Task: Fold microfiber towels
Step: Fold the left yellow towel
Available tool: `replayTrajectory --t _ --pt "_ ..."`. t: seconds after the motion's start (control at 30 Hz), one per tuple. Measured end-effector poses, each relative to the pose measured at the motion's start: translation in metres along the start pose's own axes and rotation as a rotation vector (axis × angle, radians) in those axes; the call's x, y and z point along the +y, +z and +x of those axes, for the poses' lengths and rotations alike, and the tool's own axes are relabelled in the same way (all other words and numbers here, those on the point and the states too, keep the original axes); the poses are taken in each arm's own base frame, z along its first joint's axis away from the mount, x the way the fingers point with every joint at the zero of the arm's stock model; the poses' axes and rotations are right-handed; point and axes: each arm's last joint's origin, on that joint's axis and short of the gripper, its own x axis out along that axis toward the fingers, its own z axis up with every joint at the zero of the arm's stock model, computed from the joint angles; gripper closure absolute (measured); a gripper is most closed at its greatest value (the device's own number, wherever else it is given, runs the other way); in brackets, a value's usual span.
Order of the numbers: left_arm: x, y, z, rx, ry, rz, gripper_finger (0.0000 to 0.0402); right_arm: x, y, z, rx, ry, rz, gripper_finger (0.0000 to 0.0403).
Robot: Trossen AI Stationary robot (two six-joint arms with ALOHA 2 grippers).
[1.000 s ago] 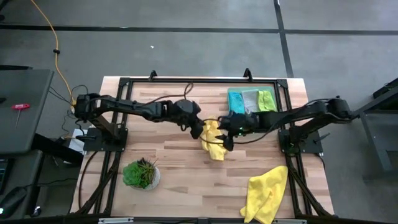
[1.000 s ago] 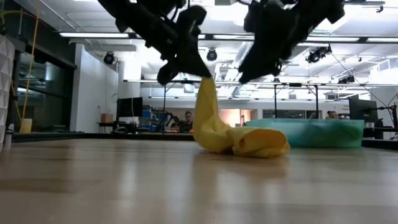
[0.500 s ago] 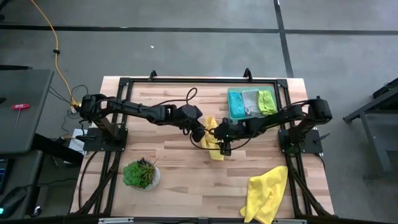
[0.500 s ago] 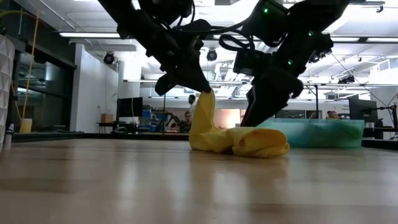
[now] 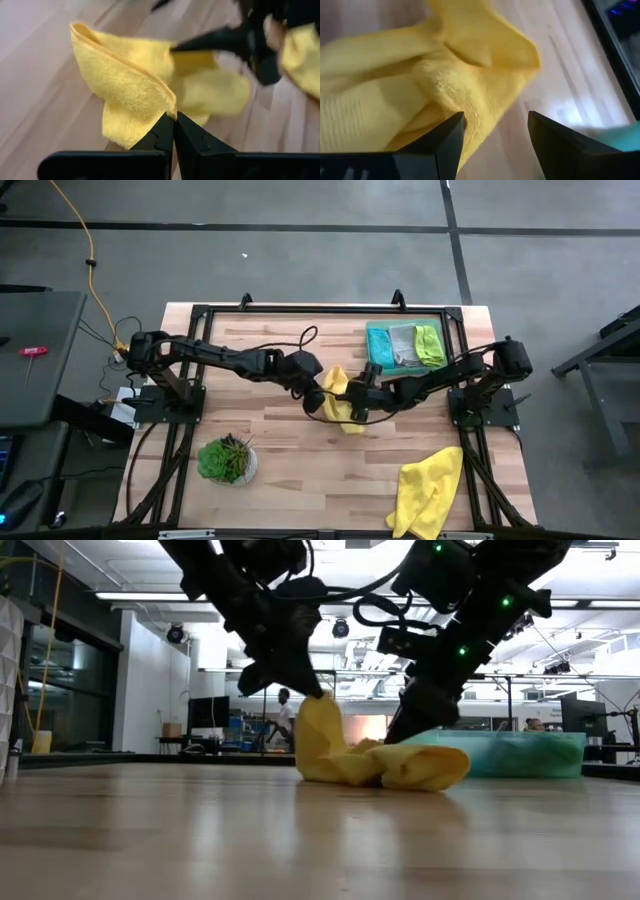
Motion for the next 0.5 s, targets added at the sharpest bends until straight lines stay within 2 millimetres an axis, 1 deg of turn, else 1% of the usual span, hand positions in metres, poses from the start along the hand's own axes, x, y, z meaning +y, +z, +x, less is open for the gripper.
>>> replayTrajectory --t 0.13,0.27,0.33,0.4,0.5 --pt "0.003 -0.006 -0.002 0.071 0.019 0.013 0.0401 -0.005 -0.004 -0.001 0.044 -0.047 0.103 0.0192" --pt "0.005 -0.01 -0.006 0.126 0.055 0.015 0.0401 -0.015 -0.011 -0.007 0.111 -0.103 0.224 0.0192" --pt "0.008 -0.014 -0.007 0.161 0.075 0.027 0.0401 -0.02 -0.012 -0.012 0.134 -0.107 0.262 0.0192" --pt "0.01 -0.019 -0.008 0.208 0.088 0.055 0.0401 -0.024 -0.015 -0.018 0.154 -0.116 0.261 0.0192" --pt "0.009 -0.019 -0.008 0.215 0.088 0.089 0.0401 -0.028 -0.003 -0.027 0.144 -0.108 0.271 0.0192"
